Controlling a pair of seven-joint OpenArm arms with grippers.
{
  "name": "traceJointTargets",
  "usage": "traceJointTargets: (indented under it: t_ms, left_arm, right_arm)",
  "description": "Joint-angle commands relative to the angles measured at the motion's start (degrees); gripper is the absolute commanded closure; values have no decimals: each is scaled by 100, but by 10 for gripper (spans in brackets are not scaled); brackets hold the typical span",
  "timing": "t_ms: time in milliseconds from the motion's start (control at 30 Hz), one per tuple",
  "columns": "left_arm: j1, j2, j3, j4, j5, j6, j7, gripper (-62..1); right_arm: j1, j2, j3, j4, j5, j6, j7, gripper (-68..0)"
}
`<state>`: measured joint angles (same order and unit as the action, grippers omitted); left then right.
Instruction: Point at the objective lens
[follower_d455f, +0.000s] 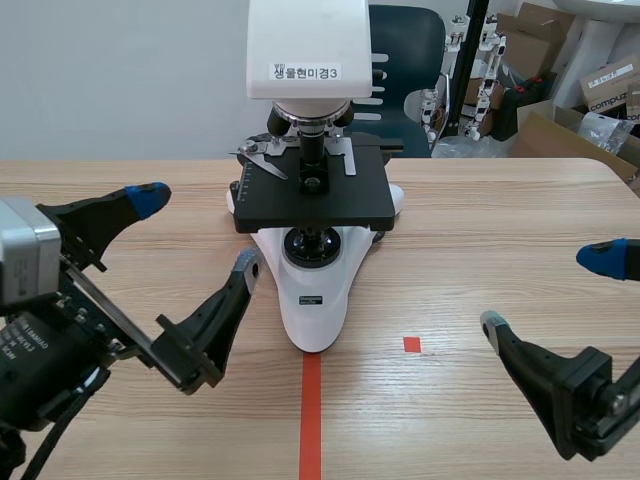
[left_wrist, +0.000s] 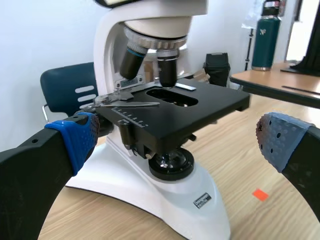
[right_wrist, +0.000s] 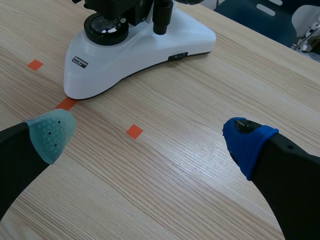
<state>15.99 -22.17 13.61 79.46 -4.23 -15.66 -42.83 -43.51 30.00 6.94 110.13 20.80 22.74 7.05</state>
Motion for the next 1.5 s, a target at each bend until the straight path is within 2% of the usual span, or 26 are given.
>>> traceJointTargets:
  t_ms: [0, 200, 467, 867, 1133, 1367, 1467]
  left_arm:
    - [234, -164, -120, 435, -63, 13, 2, -623]
    - [1152, -393, -774, 1519, -63, 11, 822, -623]
    - [2371, -409, -1539, 2623, -61, -15, 1670, -623]
    - [3534, -407, -1711, 3147, -63, -7, 1674, -623]
    - [3849, -404, -1829, 3556, -87, -11, 1694, -623]
    - [3954, -407, -1878, 3574, -98, -13, 1694, -623]
    - [3954, -407, -2004, 3574, -275, -13, 1694, -623]
  right_arm:
    - [66, 46, 13, 66, 57, -42, 83, -665]
    - [66, 46, 13, 66, 57, -42, 85, -665]
    - [66, 46, 13, 66, 57, -42, 85, -665]
    - [66, 46, 13, 66, 57, -42, 83, -665]
    - [66, 46, 13, 66, 57, -42, 85, -665]
    - [66, 46, 13, 66, 57, -42, 83, -665]
    - [66, 46, 13, 66, 57, -42, 85, -665]
